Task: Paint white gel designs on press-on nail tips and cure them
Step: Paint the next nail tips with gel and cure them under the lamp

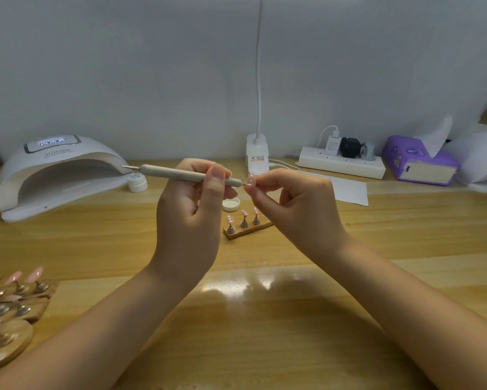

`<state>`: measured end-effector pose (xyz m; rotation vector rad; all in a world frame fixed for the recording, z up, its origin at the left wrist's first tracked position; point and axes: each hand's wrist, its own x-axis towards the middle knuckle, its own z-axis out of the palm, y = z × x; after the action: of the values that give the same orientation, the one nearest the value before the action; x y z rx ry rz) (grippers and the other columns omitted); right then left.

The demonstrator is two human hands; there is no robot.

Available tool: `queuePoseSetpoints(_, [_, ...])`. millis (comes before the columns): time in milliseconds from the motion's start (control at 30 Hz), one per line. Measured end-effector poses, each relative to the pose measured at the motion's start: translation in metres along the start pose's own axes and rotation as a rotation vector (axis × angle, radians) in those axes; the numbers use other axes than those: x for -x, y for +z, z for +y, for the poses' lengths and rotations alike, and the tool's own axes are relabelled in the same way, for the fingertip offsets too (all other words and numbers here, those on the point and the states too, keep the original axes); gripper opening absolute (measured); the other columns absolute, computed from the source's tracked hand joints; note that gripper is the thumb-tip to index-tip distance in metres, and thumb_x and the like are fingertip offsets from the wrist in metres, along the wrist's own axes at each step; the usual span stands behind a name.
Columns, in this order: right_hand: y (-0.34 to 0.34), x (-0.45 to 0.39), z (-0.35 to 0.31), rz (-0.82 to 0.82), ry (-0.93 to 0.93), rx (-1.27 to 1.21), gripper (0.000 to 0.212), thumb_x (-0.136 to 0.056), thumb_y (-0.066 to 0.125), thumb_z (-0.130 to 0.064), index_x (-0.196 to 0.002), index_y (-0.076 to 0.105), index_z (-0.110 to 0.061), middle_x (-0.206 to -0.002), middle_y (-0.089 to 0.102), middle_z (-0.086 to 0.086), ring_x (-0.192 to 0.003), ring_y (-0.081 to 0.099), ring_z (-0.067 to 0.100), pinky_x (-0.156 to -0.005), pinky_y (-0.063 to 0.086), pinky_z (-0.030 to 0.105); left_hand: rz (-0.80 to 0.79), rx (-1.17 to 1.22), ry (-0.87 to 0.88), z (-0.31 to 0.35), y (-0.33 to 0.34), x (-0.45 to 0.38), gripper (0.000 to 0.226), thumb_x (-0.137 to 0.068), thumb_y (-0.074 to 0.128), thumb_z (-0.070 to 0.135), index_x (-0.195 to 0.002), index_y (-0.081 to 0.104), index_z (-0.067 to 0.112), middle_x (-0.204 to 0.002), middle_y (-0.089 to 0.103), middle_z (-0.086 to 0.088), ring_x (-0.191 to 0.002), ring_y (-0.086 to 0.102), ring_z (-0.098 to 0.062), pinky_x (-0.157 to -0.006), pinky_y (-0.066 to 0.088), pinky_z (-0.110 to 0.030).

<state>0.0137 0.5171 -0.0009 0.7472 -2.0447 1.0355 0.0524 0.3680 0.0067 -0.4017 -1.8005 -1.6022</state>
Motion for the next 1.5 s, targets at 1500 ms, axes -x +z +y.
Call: queuePoseSetpoints(1500, [0.006,0.019,0.057,-0.281,0.407,0.264,0.015,-0.088,0.066,-0.035,-0.097,0.076,-0.028,-0.079,0.069,-0.010,-0.080,0.059,0.011,-0.069,0.051,0.034,-0.074,-0.117,0.069,-0.040,-0.002,0.017,0.011,-0.096,0.047,0.028,-0.090,0.053,0.034,-0.090,0.063,0.008,-0.077,0.062,-0.015,-0.061,0.047,-0.010])
